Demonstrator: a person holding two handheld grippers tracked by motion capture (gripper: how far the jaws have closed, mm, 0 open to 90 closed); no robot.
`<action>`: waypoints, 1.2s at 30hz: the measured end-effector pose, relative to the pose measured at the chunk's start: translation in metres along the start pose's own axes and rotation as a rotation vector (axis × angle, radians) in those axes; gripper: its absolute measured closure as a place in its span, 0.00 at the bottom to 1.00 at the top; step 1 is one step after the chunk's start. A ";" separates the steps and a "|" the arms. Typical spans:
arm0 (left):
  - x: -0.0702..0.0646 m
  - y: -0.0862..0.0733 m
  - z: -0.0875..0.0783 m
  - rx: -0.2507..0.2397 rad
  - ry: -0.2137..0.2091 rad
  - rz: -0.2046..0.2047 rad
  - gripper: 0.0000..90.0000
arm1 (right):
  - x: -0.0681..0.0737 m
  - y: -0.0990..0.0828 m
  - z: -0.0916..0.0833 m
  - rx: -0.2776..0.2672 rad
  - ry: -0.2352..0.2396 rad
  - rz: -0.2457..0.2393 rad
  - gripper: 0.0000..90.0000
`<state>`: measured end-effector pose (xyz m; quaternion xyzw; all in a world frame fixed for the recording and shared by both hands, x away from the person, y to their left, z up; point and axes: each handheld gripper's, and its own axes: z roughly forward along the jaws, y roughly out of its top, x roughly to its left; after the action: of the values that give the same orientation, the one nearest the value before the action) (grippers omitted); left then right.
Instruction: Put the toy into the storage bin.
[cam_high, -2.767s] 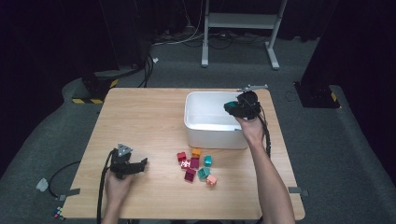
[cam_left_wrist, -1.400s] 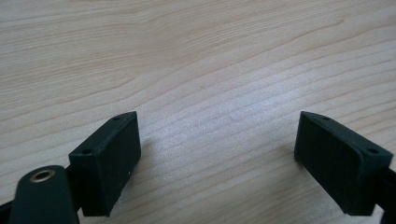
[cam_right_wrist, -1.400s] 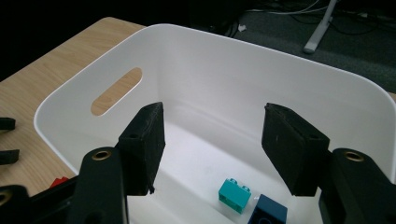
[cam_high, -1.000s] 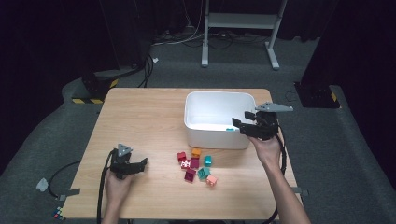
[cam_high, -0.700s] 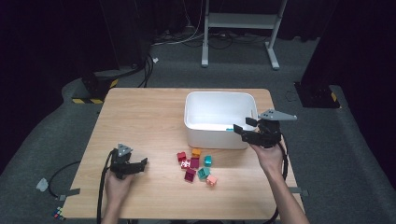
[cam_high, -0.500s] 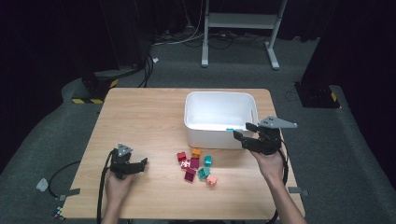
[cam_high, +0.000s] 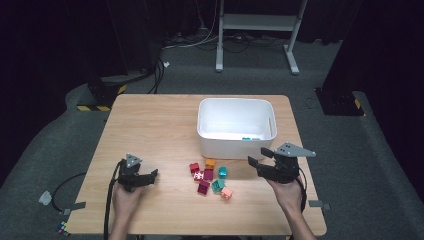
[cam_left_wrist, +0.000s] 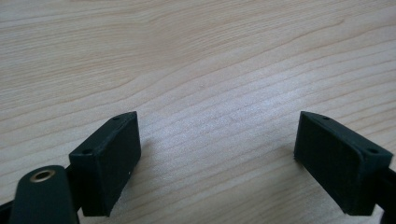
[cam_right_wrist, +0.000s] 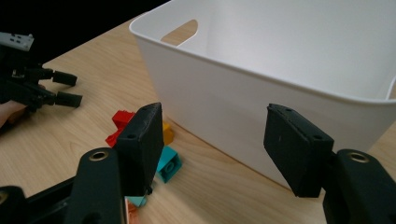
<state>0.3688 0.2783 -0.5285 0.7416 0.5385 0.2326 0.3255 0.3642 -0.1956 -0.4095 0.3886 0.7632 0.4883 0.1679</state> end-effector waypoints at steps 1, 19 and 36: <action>0.000 0.000 0.000 -0.001 0.000 -0.001 0.16 | 0.002 -0.003 0.000 0.002 0.001 0.000 0.42; 0.000 0.000 0.000 0.001 0.001 0.000 0.16 | 0.036 -0.054 0.027 0.073 0.075 -0.027 0.44; 0.000 0.000 0.000 0.001 0.000 -0.001 0.16 | 0.048 -0.080 0.043 0.140 0.104 -0.030 0.47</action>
<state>0.3687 0.2783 -0.5285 0.7416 0.5389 0.2323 0.3251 0.3259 -0.1508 -0.4939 0.3622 0.8089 0.4504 0.1078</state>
